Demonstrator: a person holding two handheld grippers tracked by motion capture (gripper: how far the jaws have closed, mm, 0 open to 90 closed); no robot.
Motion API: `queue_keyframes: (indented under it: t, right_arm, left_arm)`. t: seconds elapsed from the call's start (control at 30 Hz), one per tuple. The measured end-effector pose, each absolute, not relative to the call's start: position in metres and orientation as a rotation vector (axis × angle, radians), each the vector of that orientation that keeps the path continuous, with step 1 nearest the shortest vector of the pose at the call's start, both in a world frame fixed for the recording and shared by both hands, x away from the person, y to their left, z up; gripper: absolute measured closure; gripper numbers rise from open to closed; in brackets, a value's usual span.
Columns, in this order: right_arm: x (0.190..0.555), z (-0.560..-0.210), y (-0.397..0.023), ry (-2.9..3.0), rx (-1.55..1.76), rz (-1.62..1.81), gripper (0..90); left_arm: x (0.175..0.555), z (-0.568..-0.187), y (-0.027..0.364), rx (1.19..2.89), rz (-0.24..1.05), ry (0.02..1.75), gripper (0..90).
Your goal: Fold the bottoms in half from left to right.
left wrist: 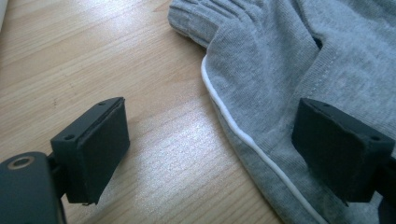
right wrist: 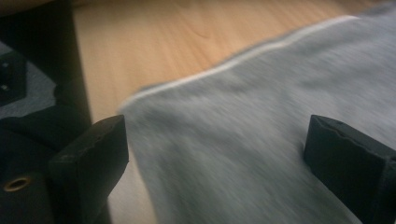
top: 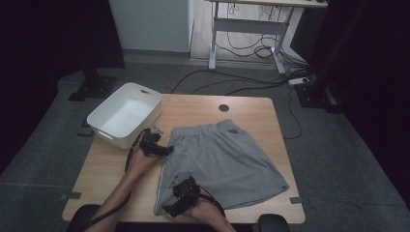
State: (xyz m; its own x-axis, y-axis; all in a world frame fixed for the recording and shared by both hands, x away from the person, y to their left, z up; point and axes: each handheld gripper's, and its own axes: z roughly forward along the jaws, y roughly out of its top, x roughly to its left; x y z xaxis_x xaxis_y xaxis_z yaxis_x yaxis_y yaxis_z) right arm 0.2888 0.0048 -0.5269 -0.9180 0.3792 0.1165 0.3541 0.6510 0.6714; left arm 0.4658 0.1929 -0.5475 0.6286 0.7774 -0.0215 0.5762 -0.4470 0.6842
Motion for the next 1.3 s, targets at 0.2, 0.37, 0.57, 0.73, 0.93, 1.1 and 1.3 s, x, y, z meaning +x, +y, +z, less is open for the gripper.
queue_keyframes:
  t: [0.2, 0.37, 0.57, 0.73, 0.93, 1.1, 1.3]
  right_arm:
    - [0.282, -0.529, 0.026, 2.874, 0.538, 1.119, 13.4]
    - [0.277, -0.536, 0.041, 2.910, 0.455, 1.006, 15.1]
    - [0.276, -0.530, 0.045, 2.880, 0.385, 0.933, 46.5]
    - [0.281, -0.528, 0.038, 2.874, 0.437, 0.922, 73.5]
    - [0.282, -0.529, 0.033, 2.876, 0.439, 0.944, 78.6]
    - [0.282, -0.529, 0.031, 2.892, 0.414, 0.955, 79.0]
    - [0.281, -0.530, 0.030, 2.907, 0.404, 0.977, 79.7]
  left_arm:
    - [0.467, -0.547, 0.193, 2.175, 0.394, 1.068, 11.1]
    - [0.469, -0.547, 0.194, 2.163, 0.403, 1.093, 11.8]
    - [0.471, -0.547, 0.194, 2.162, 0.399, 1.092, 11.6]
    - [0.473, -0.547, 0.193, 2.164, 0.395, 1.071, 14.1]
    - [0.473, -0.547, 0.188, 2.165, 0.391, 1.045, 19.1]
    - [0.470, -0.546, 0.186, 2.140, 0.373, 1.020, 41.9]
    - [0.467, -0.544, 0.182, 2.137, 0.323, 1.033, 81.5]
